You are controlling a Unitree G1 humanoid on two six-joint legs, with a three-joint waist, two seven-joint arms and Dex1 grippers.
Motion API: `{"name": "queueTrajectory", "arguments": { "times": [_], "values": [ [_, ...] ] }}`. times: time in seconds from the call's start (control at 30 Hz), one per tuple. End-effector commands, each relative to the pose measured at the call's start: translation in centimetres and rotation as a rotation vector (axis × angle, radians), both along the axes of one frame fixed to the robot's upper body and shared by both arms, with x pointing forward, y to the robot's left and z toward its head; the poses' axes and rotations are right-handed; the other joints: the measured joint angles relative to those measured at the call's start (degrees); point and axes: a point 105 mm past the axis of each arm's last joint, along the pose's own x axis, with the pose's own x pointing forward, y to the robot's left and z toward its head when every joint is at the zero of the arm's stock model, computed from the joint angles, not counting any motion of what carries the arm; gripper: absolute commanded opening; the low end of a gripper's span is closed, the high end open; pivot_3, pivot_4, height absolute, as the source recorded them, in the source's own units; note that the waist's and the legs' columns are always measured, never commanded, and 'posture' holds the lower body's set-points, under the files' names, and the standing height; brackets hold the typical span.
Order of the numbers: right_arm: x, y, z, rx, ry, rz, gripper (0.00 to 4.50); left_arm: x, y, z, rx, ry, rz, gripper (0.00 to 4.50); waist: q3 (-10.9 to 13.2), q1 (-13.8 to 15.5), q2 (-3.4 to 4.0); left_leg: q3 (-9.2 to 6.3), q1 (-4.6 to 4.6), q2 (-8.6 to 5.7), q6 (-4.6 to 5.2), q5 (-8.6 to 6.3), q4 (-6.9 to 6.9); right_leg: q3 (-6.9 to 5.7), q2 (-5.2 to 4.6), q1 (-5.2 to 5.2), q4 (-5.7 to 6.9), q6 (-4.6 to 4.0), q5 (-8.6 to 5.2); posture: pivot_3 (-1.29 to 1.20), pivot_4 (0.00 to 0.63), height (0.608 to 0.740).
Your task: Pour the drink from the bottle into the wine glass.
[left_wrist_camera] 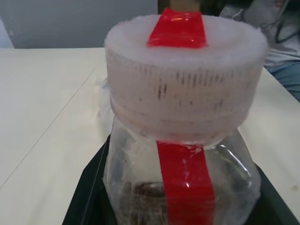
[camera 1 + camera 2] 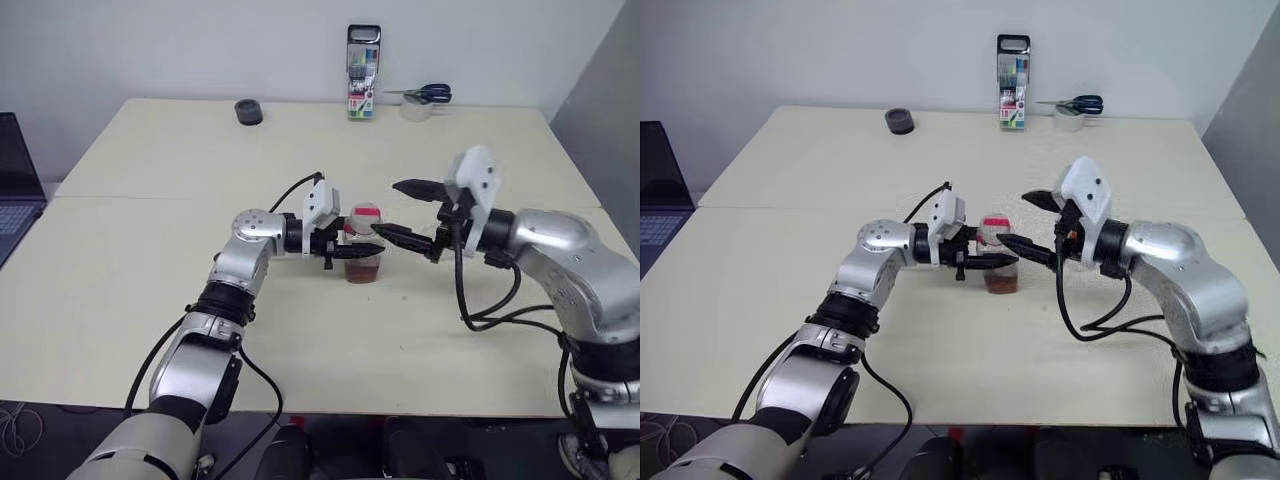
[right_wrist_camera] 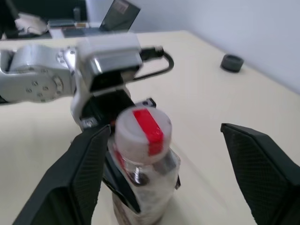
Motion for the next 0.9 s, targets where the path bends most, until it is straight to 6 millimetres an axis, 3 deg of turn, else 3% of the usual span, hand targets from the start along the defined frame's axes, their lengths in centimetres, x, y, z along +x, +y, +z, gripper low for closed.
{"name": "queueTrajectory", "arguments": {
  "times": [0.03,0.2,0.3,0.9],
  "values": [
    [-1.5,1.1,0.4,0.102,-0.07,-0.155,3.94,0.4,-0.4,1.6,-0.021,-0.048,0.004,1.8,-0.01,0.09,0.01,0.01,-0.01,-0.01,0.0,0.0,0.02,0.01,0.01,0.0,0.02,0.0,0.0,0.0,0.15,0.74],
    [-1.0,2.7,-0.1,0.182,-0.063,-0.283,3.94,0.6,-0.6,1.7,-0.013,-0.04,-0.004,1.8,-0.01,0.01,0.01,0.15,-0.16,-0.09,0.0,0.0,0.52,0.23,-0.02,-0.35,0.74,0.01,0.0,0.0,0.15,0.74],
    [0.1,2.6,-0.3,0.204,-0.077,-0.368,3.94,0.6,-0.6,1.7,-0.007,-0.04,-0.011,1.8,-0.01,-0.16,0.01,0.11,-0.12,-0.07,0.18,-0.08,0.56,0.19,0.12,-0.36,0.85,0.01,0.0,0.0,0.15,0.74],
    [1.3,3.7,-1.6,0.235,-0.074,-0.435,3.94,0.5,-0.5,1.6,-0.002,-0.043,-0.013,1.79,-0.01,-0.97,0.02,0.16,-0.19,-0.03,0.15,-0.07,0.54,0.22,0.16,-0.52,0.91,-0.02,0.01,0.0,0.15,0.74]
  ]
}}
